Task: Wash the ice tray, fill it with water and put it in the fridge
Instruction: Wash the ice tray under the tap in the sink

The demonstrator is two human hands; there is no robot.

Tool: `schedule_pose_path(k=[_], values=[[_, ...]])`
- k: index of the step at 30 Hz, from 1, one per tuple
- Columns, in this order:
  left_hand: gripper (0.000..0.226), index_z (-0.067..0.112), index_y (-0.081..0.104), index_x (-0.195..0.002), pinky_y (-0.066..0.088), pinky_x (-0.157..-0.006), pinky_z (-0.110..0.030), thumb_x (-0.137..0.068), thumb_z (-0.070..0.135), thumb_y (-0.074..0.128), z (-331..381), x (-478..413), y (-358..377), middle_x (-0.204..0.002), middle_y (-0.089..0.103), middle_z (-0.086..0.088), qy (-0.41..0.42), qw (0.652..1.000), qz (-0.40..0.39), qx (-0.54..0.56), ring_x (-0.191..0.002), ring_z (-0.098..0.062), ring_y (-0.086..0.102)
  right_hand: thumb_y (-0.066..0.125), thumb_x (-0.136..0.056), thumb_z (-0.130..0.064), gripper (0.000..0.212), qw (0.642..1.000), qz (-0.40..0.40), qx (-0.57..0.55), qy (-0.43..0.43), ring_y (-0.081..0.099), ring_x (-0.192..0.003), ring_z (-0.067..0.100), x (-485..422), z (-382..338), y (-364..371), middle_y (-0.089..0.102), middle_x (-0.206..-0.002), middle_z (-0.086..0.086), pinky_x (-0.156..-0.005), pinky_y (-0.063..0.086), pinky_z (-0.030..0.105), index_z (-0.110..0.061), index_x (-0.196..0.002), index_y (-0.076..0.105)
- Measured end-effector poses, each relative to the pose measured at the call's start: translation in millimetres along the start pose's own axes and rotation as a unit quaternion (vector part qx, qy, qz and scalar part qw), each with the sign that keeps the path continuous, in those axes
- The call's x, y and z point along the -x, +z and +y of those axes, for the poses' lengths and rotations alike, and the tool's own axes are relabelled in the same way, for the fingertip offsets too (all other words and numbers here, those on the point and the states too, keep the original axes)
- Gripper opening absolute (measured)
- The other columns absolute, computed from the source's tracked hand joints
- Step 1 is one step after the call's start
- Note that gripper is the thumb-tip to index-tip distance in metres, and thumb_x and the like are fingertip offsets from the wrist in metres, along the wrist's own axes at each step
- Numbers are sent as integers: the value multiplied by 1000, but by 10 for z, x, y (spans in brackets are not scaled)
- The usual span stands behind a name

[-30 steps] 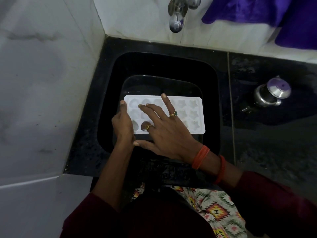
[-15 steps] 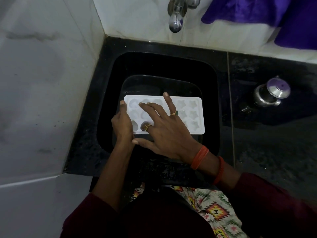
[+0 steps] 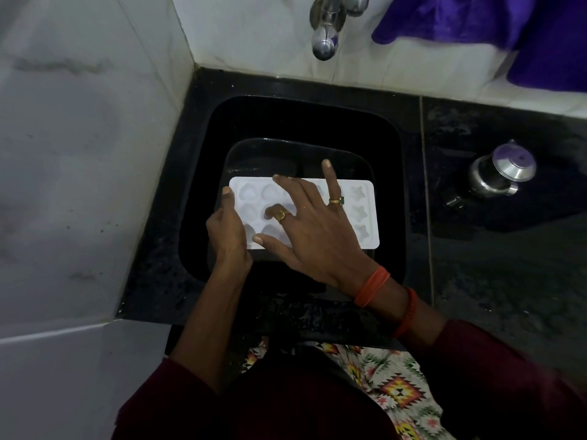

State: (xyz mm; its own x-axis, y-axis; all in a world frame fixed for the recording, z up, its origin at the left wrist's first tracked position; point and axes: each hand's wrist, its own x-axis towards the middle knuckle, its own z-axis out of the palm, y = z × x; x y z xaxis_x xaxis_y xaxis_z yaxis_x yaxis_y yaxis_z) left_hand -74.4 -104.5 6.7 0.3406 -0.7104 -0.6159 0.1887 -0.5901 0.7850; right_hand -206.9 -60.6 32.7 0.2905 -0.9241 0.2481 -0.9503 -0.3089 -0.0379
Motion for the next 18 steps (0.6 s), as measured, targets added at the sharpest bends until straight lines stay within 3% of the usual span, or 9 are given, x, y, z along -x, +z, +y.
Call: schedule_pose_path(k=[11,18], values=[[36,26,66,-79,61,-81,-41,-100,51,51,1,61,38,-78,72,4,1,1000,-5,18,-76,-18,71,28,-98,-72,71,999,-38,6,16,44,-141,25,12,-34,108,51,-150,13,-125,-6,59,-21,-115,75],[34,26,67,-85,61,-85,-44,-99,53,52,-14,39,33,-87,75,0,1,1000,-7,19,-81,-21,74,37,-99,-69,66,1000,9,-2,7,50,-137,22,0,-34,99,56,-146,11,-125,-2,58,-18,-106,78]])
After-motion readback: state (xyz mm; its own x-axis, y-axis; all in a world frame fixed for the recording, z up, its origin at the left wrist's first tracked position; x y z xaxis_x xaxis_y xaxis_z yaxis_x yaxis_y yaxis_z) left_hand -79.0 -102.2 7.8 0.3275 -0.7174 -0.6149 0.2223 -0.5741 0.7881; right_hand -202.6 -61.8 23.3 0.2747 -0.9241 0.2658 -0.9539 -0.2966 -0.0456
